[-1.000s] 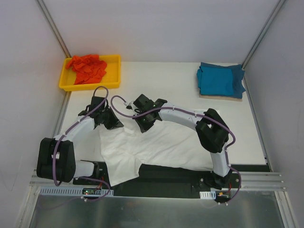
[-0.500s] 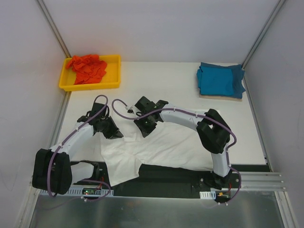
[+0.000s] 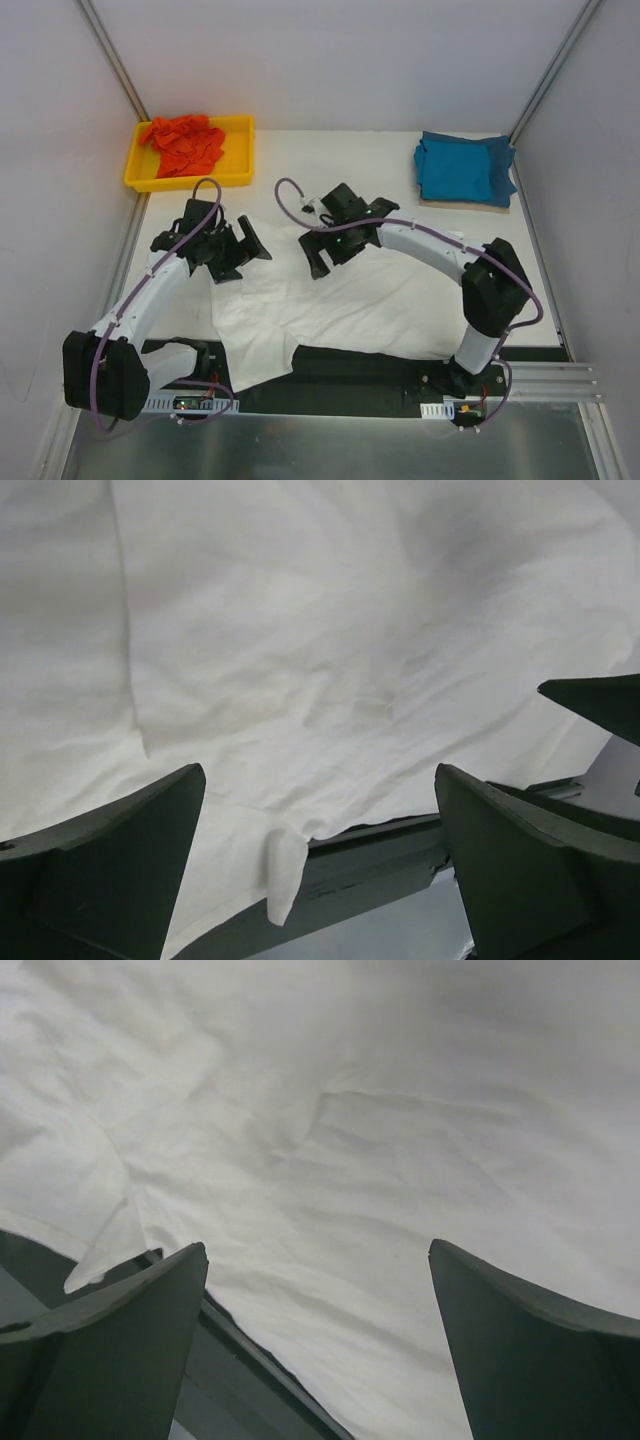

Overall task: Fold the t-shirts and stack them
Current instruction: Fold the tshirt

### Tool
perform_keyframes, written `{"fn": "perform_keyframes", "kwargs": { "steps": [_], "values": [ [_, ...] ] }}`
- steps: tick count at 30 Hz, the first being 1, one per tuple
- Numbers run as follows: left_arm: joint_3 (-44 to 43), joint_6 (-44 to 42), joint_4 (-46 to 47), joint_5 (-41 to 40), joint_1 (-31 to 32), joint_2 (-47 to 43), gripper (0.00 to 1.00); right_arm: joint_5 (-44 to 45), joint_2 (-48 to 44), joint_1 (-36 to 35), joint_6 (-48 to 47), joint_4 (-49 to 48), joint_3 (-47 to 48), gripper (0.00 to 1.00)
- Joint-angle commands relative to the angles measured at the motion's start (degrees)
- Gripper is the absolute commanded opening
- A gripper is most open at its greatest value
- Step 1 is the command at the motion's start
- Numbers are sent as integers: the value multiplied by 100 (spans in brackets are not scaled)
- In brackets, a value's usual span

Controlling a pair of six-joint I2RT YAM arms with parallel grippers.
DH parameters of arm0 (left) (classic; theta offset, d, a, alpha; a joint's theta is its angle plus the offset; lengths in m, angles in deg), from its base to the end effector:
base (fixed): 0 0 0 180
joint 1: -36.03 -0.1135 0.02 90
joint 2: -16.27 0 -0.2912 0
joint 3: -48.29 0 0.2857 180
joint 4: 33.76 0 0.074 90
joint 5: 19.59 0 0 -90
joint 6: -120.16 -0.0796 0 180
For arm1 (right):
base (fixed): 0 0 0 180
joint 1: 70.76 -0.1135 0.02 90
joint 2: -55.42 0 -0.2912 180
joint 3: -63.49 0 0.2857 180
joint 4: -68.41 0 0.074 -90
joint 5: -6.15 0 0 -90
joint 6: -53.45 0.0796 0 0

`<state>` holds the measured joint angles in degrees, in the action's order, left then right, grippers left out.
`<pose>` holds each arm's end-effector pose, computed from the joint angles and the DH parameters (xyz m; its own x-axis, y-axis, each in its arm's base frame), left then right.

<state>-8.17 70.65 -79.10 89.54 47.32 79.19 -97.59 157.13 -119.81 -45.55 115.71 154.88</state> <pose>0.2534 -0.0772 0.2234 -0.8352 -0.4588 -0.3031 -0.2086 0.7743 -0.5974 0.2749 0.3456 0.2197 -0.4189 -0.7146 -0.5603 -0.8936 0.4341 0.1143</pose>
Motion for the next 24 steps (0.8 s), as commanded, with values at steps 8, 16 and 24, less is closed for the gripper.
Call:
{"fn": "perform_keyframes", "kwargs": {
  "steps": [8, 16, 24],
  "values": [
    [-1515, -349, 1273, -59, 31, 2127, 99, 231, -899, 2872, 1251, -363, -1106, 96],
    [-2333, -287, 1326, -270, -135, 3797, 99, 337, -82, 4281, 1163, -20, -957, 96],
    [-2922, -270, 1335, -350, -329, 4596, 99, 152, 1165, 4809, 1049, 375, 192, 96]
  ]
}}
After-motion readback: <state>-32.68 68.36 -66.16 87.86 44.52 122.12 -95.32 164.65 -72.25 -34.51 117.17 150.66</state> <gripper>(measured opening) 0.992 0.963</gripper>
